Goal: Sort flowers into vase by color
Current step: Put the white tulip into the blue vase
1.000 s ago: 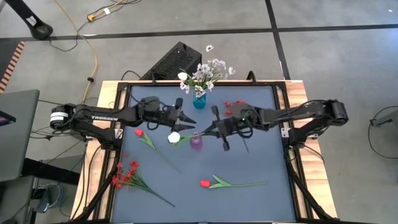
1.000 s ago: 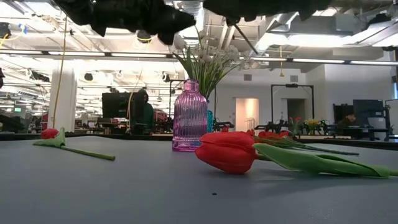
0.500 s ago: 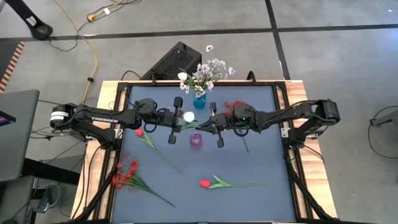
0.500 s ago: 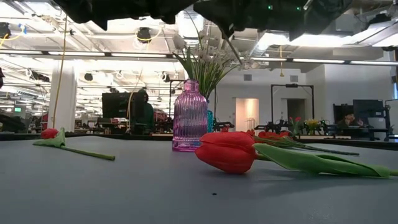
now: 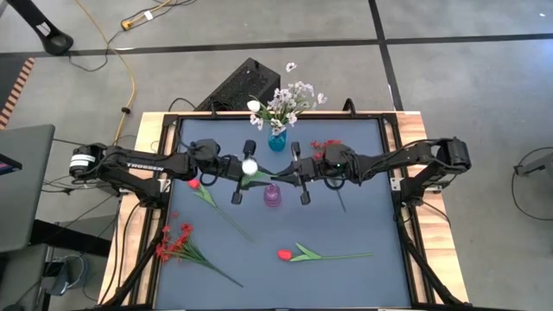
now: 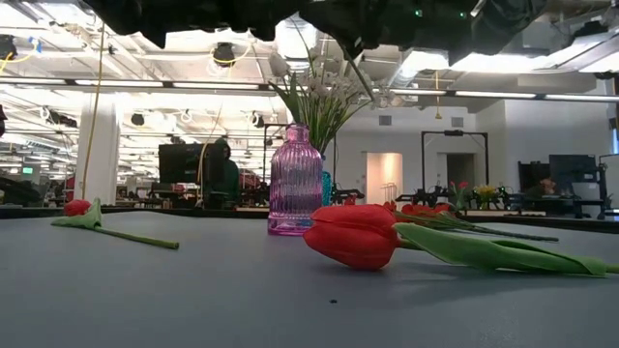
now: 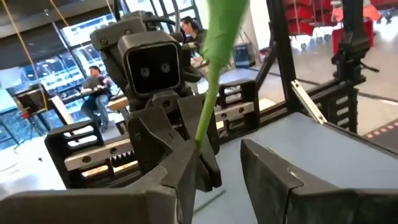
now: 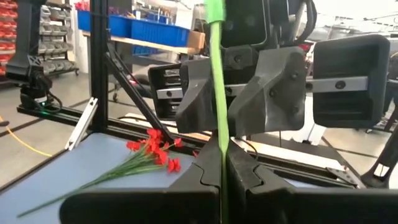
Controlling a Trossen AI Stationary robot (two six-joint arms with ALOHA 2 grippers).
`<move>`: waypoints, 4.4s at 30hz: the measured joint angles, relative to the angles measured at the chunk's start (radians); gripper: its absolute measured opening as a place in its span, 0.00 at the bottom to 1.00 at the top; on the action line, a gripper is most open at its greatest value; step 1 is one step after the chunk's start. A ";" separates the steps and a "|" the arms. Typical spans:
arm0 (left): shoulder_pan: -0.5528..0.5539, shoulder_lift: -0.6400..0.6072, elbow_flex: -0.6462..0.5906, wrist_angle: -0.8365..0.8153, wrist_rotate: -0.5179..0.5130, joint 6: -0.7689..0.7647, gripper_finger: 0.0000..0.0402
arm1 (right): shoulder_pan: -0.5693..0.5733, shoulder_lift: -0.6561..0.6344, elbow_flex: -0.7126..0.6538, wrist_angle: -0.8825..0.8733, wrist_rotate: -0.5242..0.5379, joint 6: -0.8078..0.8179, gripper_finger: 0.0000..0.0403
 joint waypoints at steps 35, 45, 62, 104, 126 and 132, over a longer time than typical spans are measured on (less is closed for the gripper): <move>0.022 -0.008 0.001 0.062 -0.159 -0.093 0.00 | -0.015 0.005 0.004 0.005 0.023 0.123 0.44; 0.058 0.002 0.236 -0.441 -0.132 -0.068 0.00 | -0.041 -0.013 0.131 -0.343 0.027 0.076 0.57; 0.058 0.001 0.290 -0.624 -0.137 -0.075 0.00 | -0.040 -0.013 0.184 -0.445 0.028 0.032 0.52; 0.065 -0.085 0.190 -0.494 -0.222 -0.007 0.34 | -0.108 -0.155 -0.460 0.707 0.424 0.017 0.06; 0.250 -0.190 -0.220 -0.054 -0.233 -0.207 0.34 | -0.234 0.122 -0.306 0.811 0.445 0.030 0.06; 0.251 -0.190 -0.221 -0.054 -0.234 -0.203 0.34 | -0.270 0.122 -0.281 0.768 0.423 0.098 0.06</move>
